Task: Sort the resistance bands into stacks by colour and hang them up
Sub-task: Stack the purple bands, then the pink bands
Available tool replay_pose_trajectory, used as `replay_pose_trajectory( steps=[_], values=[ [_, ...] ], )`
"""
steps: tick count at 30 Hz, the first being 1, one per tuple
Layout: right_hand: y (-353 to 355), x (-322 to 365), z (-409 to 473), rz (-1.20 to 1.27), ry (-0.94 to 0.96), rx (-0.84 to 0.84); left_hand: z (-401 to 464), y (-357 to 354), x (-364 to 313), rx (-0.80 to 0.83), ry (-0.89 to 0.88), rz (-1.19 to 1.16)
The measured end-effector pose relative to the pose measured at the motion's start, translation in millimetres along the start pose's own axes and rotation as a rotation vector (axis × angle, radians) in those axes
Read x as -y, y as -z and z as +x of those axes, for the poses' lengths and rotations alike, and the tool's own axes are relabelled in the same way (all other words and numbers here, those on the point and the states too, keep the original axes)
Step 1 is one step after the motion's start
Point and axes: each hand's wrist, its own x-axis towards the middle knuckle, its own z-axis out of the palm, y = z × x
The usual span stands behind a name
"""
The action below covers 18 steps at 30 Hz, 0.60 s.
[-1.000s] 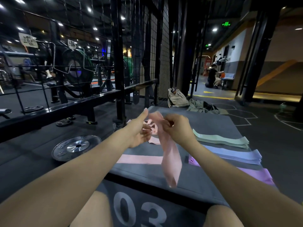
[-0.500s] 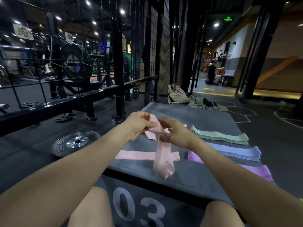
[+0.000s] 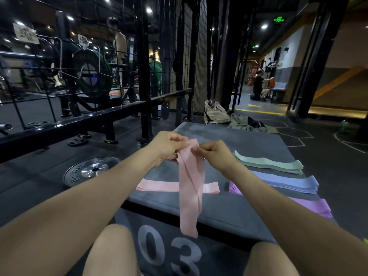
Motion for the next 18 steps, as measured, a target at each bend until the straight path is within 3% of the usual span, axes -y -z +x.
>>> replay_pose_trajectory(
  steps=[3,7,13,18],
  values=[
    [1,-4,0,0.045,-0.032,-0.002,3,-5,-1,-0.09,-0.084,-0.002],
    [0,-16,-3,0.046,-0.097,0.091,11,-6,0,-0.18,-0.1,-0.18],
    [-3,-58,-18,-0.084,-0.247,0.197,24,13,17,-0.398,-0.019,-0.484],
    [-4,-84,-26,-0.073,-0.302,0.148,31,32,47,-0.571,0.073,-0.524]
  ],
)
